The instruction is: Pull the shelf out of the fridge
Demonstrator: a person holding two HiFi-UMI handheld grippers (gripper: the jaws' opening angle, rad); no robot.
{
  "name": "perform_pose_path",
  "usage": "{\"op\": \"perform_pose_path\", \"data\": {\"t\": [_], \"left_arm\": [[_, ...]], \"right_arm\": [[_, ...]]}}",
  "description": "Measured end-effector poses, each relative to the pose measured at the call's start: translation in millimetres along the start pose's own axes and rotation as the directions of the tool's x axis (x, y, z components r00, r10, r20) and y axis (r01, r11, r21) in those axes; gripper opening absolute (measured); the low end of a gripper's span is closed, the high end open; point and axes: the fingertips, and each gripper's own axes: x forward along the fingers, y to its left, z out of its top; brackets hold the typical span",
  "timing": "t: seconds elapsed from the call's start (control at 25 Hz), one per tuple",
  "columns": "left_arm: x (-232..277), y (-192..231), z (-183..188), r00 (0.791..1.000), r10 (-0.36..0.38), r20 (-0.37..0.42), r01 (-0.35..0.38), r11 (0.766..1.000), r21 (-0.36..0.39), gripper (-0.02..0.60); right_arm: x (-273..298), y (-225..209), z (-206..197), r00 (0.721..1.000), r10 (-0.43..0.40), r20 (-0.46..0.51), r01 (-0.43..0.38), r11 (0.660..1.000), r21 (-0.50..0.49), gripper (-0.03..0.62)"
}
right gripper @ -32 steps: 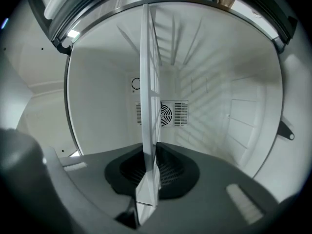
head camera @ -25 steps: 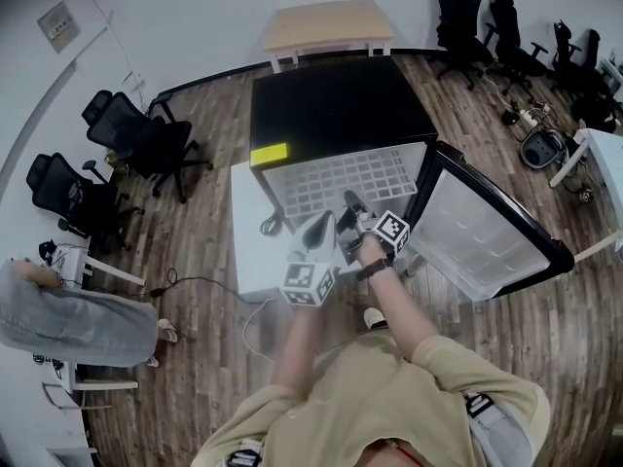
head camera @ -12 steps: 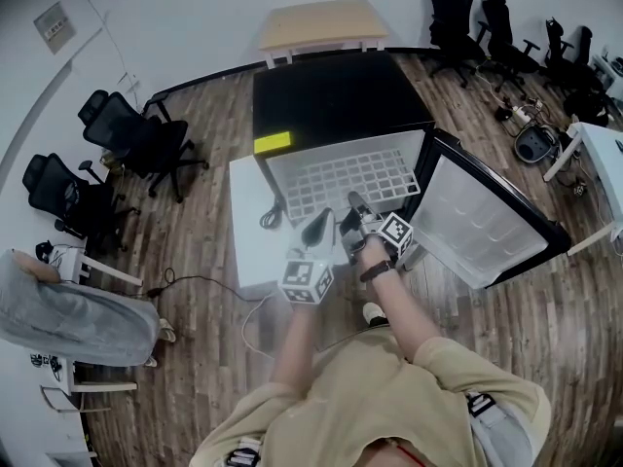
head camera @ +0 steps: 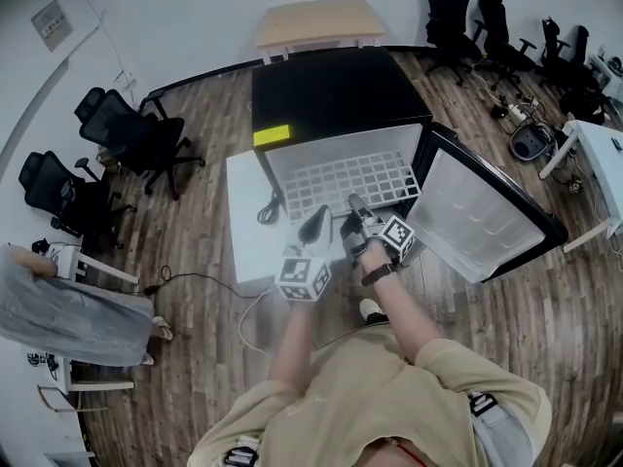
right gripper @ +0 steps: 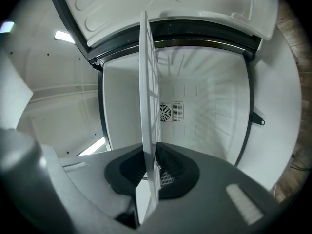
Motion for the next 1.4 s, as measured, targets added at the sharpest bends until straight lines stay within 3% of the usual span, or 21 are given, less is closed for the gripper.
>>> {"op": "perform_pose_path", "data": {"t": [0.4,0.64,0.72,0.8,0.92,1.08,1.28,1.4], "left_arm": [[-7.2,-5.9,4.7,1.0,-0.005,0.029,0.007,0.999,-0.047,0.0],[-7.9,-2.6,17.1,0.998,0.007,0.059,-0.004,0.999,-0.049,0.0],[-10.2,-1.9,17.1,0.998,0.023,0.053,-0.022,1.0,-0.019,0.0],[-11.0,-3.7,20.0,0.998,0.027,0.057,-0.028,0.999,0.017,0.0],[-7.8,-2.0,24.3,0.997,0.036,0.067,-0.038,0.999,0.031,0.0],[-4.8,1.6,19.5,0.997,0.049,0.06,-0.049,0.999,-0.004,0.0],[-3.1,2.8,14.4,0.997,0.068,0.041,-0.069,0.997,0.029,0.0],[-2.7,6.7,7.7,0.994,0.105,0.019,-0.106,0.989,0.1,0.0]], "right_arm": [[-39.8,4.6,-9.6,0.997,-0.021,-0.081,0.016,0.998,-0.066,0.031],[-66.6,15.9,-10.0,0.991,-0.065,-0.114,0.034,0.967,-0.252,0.031],[-74.3,25.0,-12.4,0.988,-0.105,-0.111,0.058,0.931,-0.361,0.031],[-79.6,38.5,-14.5,0.981,-0.161,-0.107,0.077,0.834,-0.546,0.031],[-79.7,65.2,-12.0,0.976,-0.206,-0.075,0.076,0.64,-0.765,0.029],[-85.2,90.8,3.2,0.977,-0.211,0.019,0.123,0.494,-0.861,0.029],[-88.3,111.5,20.1,0.966,-0.224,0.129,0.179,0.221,-0.959,0.029],[-87.0,122.7,23.4,0.965,-0.205,0.166,0.194,0.127,-0.973,0.029]]}}
